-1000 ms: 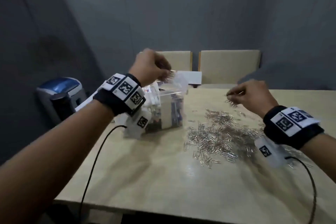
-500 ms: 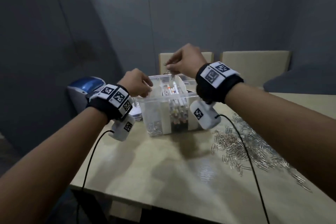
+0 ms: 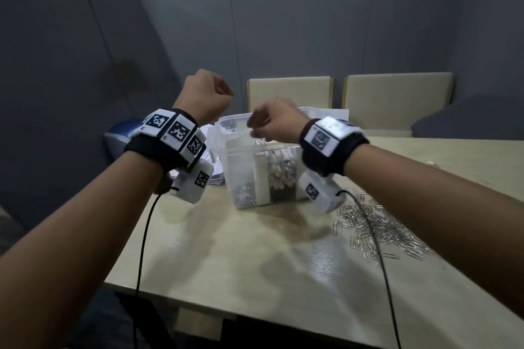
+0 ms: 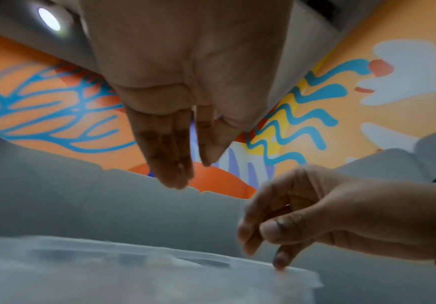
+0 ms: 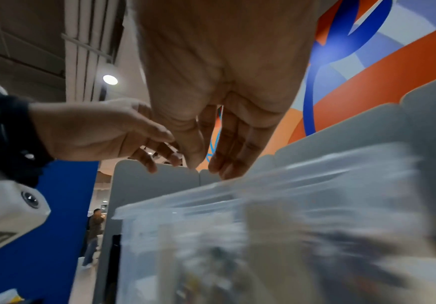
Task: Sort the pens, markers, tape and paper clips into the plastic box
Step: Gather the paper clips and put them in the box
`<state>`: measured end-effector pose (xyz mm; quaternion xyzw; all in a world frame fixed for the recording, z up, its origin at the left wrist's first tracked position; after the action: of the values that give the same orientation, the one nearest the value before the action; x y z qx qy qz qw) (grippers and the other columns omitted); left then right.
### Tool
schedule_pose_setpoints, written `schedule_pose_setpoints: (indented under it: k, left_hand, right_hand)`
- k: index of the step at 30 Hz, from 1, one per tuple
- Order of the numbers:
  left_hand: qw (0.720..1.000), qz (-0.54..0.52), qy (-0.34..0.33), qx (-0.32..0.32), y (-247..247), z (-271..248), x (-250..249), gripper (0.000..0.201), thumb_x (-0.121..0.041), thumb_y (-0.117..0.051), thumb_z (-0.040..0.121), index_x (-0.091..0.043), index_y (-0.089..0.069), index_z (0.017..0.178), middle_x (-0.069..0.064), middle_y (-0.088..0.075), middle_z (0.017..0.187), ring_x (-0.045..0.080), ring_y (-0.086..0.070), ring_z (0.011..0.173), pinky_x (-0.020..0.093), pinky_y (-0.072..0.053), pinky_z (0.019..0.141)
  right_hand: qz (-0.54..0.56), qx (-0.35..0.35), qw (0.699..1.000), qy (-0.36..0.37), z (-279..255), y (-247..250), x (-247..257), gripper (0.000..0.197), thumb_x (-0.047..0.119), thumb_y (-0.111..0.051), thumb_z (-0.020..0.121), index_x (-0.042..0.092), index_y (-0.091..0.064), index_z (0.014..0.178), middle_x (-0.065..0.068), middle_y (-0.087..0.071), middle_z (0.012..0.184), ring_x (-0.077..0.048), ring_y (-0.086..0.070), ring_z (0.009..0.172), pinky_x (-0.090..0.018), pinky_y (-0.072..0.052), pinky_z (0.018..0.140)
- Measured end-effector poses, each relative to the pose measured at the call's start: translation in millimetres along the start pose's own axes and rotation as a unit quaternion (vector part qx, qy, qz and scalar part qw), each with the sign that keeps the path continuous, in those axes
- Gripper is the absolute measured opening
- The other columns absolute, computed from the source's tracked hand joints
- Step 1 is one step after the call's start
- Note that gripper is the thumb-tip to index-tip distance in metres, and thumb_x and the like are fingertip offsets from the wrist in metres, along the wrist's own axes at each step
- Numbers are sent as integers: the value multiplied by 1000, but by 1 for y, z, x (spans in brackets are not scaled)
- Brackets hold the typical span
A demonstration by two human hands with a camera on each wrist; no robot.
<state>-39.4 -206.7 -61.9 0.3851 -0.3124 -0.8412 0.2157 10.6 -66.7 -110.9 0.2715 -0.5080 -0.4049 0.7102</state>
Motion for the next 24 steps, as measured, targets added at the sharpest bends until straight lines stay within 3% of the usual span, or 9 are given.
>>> schedule_pose_setpoints:
  k: [3,5,7,9,11,15,18,22,24]
  left_hand:
    - [994,-49,-69,74,-25,-14,-35,13,-7,-61,86,-9,-71,94,5,-70,81,20,-71,71,35,-61,58]
    - [980,-81,-122,131,-49,-27,-63,11,-8,-63,88,-8,-71,96,3,-71,83,16,-70,76,30,-60,63]
    - [964,-87,-181,174,-78,-43,-91,11,-11,-64,88,-11,-72,97,-5,-70,86,7,-67,79,14,-54,69]
    - [946,-88,-229,213,-108,-60,-117,11,-14,-65,89,-16,-72,96,-10,-68,87,1,-63,80,7,-46,68]
    - [926,-83,-255,266,-145,-74,-137,11,-18,-64,89,-20,-71,99,-9,-69,92,4,-63,86,14,-48,71]
    - [892,17,-262,367,-229,-102,-155,28,-30,-62,91,-20,-64,118,-1,-65,117,14,-58,101,25,-43,82]
    - [868,79,-247,423,-289,-123,-156,51,-44,-63,87,-28,-49,134,7,-48,138,25,-51,119,39,-43,100]
    - [855,159,-243,429,-329,-139,-160,74,-61,-63,78,-43,-31,142,1,-20,157,36,-26,138,59,-35,105]
    - [850,186,-257,421,-338,-140,-167,74,-64,-60,79,-44,-29,143,1,-19,157,38,-27,138,60,-37,103]
  right_hand:
    - [-5,-34,999,-5,-39,39,-35,19,17,-73,81,15,-75,100,0,-75,95,-8,-67,82,-24,-55,83]
    - [-18,-63,998,-20,-75,66,-68,16,16,-72,82,15,-75,97,3,-73,89,-9,-67,84,-16,-52,80]
    - [-50,-84,994,-55,-115,89,-107,11,16,-72,83,17,-74,93,5,-71,84,-9,-66,81,-7,-45,72]
    - [-81,-68,988,-109,-156,106,-154,8,18,-73,83,22,-73,90,5,-71,84,-10,-67,82,-15,-46,74]
    - [-138,-26,972,-186,-198,119,-208,9,24,-73,83,25,-71,91,1,-73,93,-14,-66,87,-25,-48,78]
    - [-239,73,887,-389,-278,140,-298,60,60,-65,79,17,-61,120,-12,-60,127,-27,-56,112,-32,-42,87]
    - [-200,57,863,-461,-317,153,-332,133,102,-33,41,11,-45,138,-19,-50,138,-32,-51,122,-36,-41,94]
    - [-141,107,874,-452,-322,133,-323,140,103,-17,45,13,-20,152,-12,-29,156,-29,-33,141,-40,-25,114]
    - [-143,129,889,-415,-312,121,-316,150,107,-16,34,16,-18,153,-7,-24,158,-24,-26,144,-39,-20,117]
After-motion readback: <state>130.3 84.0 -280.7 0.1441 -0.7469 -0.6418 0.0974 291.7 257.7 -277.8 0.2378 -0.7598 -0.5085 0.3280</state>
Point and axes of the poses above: each hand's wrist, its own z-axis towards the middle knuckle, its own y-axis out of the back of the hand, x = y × z, the point moved 6 cm from there along z, towards the middle knuckle
